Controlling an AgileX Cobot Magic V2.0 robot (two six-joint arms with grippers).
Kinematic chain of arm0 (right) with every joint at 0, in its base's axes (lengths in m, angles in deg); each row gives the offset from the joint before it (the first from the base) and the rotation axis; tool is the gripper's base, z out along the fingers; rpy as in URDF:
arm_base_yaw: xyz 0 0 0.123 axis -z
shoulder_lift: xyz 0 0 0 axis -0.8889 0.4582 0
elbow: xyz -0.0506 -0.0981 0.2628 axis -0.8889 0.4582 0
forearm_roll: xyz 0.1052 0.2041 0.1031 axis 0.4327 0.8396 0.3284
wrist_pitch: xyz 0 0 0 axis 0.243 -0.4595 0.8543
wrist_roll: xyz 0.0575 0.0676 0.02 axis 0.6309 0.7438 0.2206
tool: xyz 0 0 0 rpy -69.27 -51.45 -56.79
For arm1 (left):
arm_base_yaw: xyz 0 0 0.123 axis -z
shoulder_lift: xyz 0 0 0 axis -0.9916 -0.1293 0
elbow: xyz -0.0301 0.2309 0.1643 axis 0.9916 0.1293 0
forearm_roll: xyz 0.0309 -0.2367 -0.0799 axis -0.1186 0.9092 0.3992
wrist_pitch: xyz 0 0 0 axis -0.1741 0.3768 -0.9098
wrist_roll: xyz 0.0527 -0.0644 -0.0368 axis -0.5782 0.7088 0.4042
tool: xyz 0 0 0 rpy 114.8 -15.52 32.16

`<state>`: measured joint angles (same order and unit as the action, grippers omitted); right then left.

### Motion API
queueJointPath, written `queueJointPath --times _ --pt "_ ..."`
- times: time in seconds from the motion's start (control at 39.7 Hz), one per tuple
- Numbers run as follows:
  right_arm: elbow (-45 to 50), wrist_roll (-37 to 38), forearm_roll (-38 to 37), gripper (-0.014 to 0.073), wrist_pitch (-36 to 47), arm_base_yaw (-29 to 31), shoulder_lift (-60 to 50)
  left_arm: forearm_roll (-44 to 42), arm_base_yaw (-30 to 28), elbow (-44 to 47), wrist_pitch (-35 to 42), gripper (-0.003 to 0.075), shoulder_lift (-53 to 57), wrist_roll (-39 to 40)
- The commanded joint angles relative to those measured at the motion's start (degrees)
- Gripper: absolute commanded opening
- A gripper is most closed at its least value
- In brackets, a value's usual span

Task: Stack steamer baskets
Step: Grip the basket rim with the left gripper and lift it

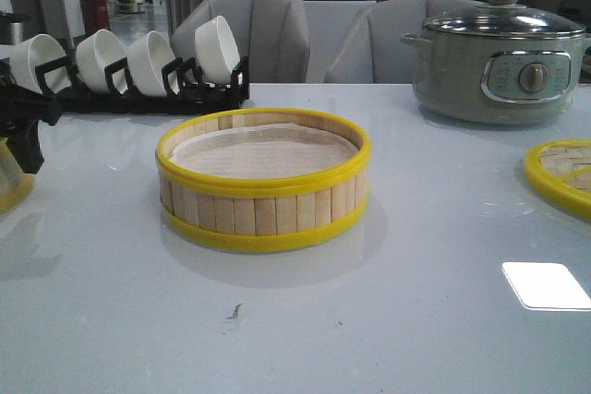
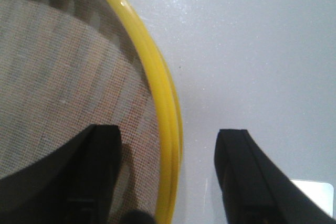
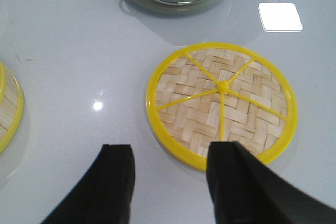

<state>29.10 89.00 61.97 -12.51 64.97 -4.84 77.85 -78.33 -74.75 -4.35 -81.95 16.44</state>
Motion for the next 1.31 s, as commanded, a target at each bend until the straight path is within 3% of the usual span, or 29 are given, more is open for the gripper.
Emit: queueJointPath --times 0.0,0.05,0.13,0.25,0.3,0.63,0.88,1.28 --pt "-2.3 0.0 -0.3 0.0426 4.2 0.3 -0.6 0.4 0.3 -1.9 2.3 0.0442 2.4 0.7" --pt "-2.3 0.0 -0.3 0.0426 4.2 0.3 -0.6 0.4 0.3 -1.9 2.0 0.0428 2.2 0.7" --pt "-2.3 0.0 -0.3 0.0426 4.2 0.3 -0.6 0.4 0.3 -1.9 1.8 0.0345 2.1 0.7" --pt "-2.3 0.0 -0.3 0.0426 4.2 0.3 -0.6 0.4 0.3 -1.9 1.4 0.0068 2.2 0.7" --pt "-2.3 0.0 -0.3 0.0426 4.2 0.3 -0.6 0.5 0.3 -2.0 1.4 0.0111 2.4 0.7" --pt "-2.3 0.0 -0.3 0.0426 4.3 0.3 -0.6 0.3 4.2 -11.6 -7.0 0.0087 5.7 -1.4" --pt "-2.3 0.0 -0.3 0.0426 4.3 0.3 -0.6 0.3 15.0 -25.7 -16.3 0.0087 6.2 -3.3" --pt "-2.3 0.0 0.2 0.0426 4.9 0.3 -0.6 0.6 33.6 -31.1 -14.9 0.0087 4.8 -4.4"
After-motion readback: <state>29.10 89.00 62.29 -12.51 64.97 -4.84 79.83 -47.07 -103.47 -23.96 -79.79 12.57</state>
